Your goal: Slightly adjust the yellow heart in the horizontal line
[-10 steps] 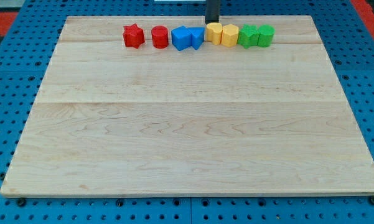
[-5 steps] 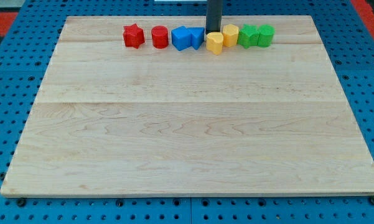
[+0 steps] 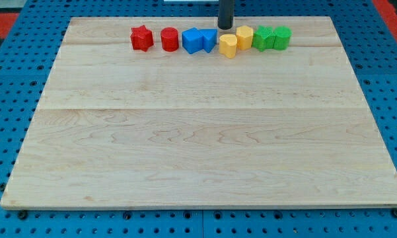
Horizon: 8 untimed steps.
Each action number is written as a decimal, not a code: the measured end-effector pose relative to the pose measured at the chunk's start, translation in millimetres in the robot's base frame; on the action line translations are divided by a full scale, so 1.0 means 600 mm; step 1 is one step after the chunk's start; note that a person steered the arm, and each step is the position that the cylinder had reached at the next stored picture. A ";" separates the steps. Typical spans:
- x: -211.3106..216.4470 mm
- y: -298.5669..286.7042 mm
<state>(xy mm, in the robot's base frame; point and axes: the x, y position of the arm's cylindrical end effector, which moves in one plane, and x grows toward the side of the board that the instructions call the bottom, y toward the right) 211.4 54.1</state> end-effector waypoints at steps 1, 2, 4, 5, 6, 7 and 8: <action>-0.011 -0.017; -0.011 -0.112; -0.011 -0.287; -0.011 -0.333; 0.007 -0.344; 0.102 -0.406; 0.140 -0.418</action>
<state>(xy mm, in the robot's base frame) 295.1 -196.9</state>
